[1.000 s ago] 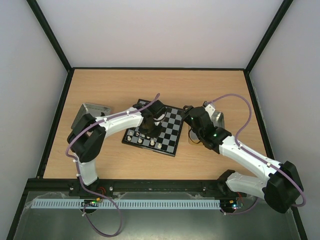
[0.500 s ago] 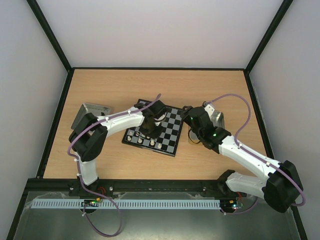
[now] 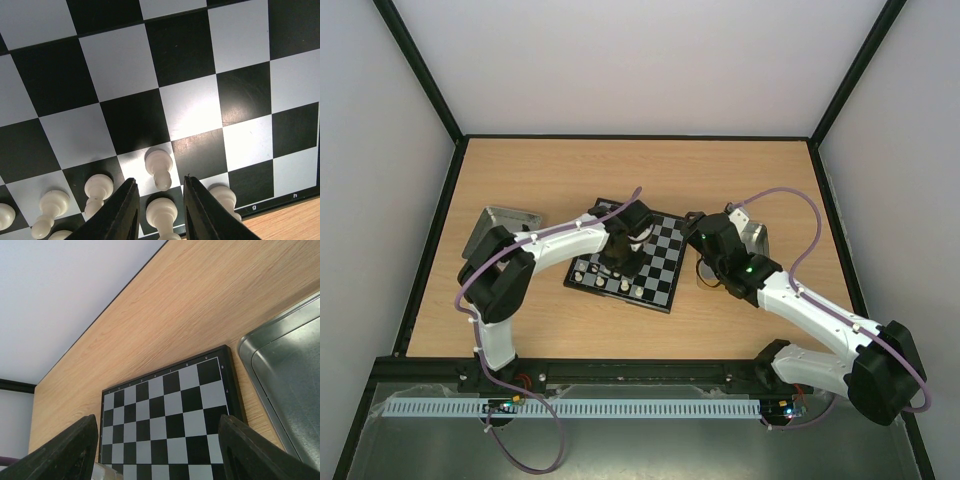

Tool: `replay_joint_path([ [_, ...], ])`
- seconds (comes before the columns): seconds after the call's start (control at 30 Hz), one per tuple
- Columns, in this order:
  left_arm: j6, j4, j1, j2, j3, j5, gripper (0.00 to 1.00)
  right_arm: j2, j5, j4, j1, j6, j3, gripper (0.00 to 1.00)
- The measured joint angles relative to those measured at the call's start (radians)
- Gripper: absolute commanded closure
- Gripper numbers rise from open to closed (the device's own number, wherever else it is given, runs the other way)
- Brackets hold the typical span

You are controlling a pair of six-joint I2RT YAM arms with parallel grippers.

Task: Set up the chess pieces on the board
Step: Place the chess piece on the chessboard.

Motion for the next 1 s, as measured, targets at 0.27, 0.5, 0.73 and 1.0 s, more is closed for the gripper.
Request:
replay_joint_path([
  [0.27, -0.001, 0.023, 0.000, 0.023, 0.040, -0.005, 0.74, 0.000, -0.006, 0.000, 0.000, 0.000, -0.003, 0.35],
  [0.5, 0.000, 0.040, -0.001, 0.077, 0.056, -0.012, 0.84, 0.001, -0.015, 0.001, 0.000, 0.000, -0.007, 0.35],
  [0.73, 0.004, 0.040, -0.002, 0.092, 0.056, -0.019, 0.90, 0.003, -0.020, 0.001, 0.000, 0.000, -0.016, 0.35],
  [1.0, 0.008, 0.035, -0.002, 0.092, 0.056, -0.038, 0.93, 0.005, -0.021, 0.001, 0.000, 0.000, -0.017, 0.35],
])
